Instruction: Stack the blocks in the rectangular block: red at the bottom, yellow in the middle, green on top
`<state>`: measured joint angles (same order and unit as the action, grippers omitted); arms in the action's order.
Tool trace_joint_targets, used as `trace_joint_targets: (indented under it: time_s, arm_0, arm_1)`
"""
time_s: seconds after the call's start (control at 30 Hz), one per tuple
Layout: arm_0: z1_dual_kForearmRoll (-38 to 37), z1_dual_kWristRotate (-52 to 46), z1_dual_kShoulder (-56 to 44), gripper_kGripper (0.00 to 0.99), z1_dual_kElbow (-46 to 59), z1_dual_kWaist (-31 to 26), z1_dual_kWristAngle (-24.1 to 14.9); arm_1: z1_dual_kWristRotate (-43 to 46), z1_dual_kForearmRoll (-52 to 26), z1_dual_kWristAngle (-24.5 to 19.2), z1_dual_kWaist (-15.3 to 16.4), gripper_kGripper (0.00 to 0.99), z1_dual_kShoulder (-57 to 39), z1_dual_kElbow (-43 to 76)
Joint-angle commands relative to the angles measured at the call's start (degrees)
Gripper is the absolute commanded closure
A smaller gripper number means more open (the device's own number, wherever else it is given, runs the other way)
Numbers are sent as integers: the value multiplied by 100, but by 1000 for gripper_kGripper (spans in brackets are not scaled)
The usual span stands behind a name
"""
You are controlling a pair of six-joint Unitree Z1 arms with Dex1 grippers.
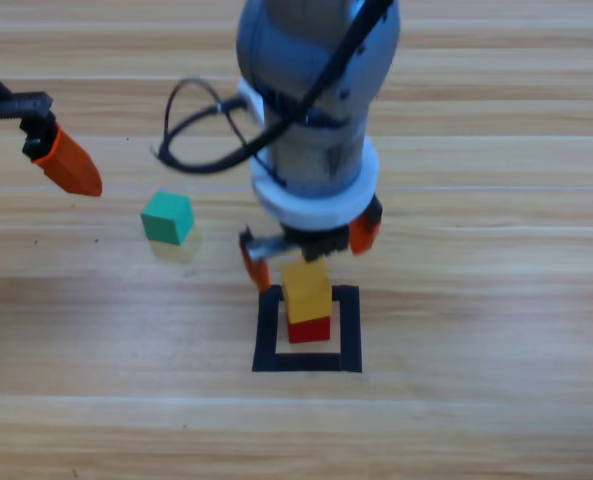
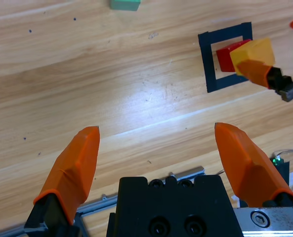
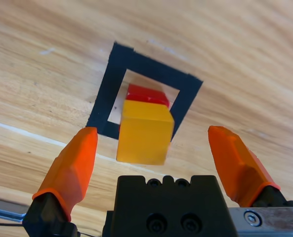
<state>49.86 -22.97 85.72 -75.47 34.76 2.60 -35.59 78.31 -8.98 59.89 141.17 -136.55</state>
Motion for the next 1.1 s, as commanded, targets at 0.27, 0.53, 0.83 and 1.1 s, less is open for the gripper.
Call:
trace_joint_targets:
  time_s: [0.27, 0.53, 0.83, 1.1]
  arm_0:
    - [174, 126, 1782, 0, -1295, -207, -348]
    - [552, 311, 3293, 0, -2156, -207, -857]
    - [578, 504, 4102, 19, -2578, -198, -919]
    - [569, 495, 4471, 21, -2816, -198, -928]
  arm_1:
    - [983, -440, -437, 5, 0, -2085, 1131]
    - [2346, -4289, 802, -900, 1, -4748, 5806]
    - [3515, -5247, 1417, -1111, 1, -5530, 7195]
    - [4332, -5159, 2656, -1067, 4, -5267, 7353]
